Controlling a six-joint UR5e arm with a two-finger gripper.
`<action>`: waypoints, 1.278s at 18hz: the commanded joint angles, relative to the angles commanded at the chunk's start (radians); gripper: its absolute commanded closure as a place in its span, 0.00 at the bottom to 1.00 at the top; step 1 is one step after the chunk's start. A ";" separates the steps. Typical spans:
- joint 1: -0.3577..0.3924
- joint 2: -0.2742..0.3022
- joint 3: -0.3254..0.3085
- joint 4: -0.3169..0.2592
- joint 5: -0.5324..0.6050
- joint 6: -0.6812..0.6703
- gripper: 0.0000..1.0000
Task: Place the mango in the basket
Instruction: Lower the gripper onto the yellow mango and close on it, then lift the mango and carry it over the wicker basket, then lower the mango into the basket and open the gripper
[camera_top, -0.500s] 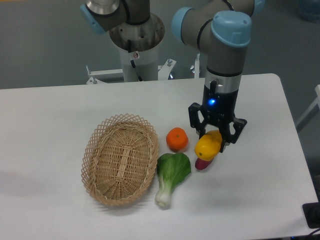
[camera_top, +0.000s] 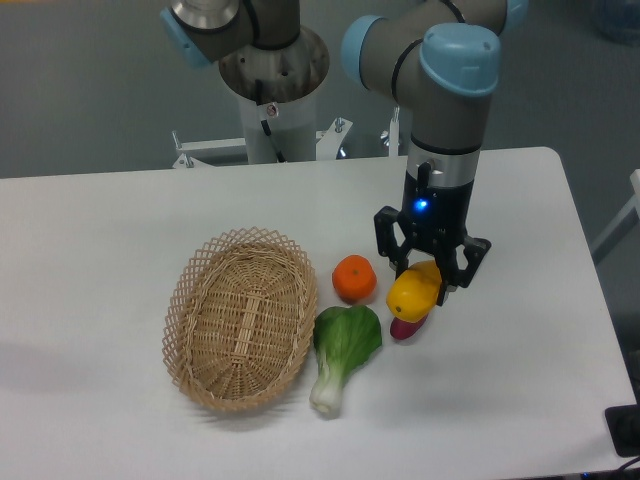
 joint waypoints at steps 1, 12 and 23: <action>-0.009 0.003 -0.005 0.002 0.003 -0.018 0.48; -0.190 0.046 -0.209 0.120 0.101 -0.140 0.48; -0.385 -0.110 -0.184 0.147 0.230 -0.258 0.48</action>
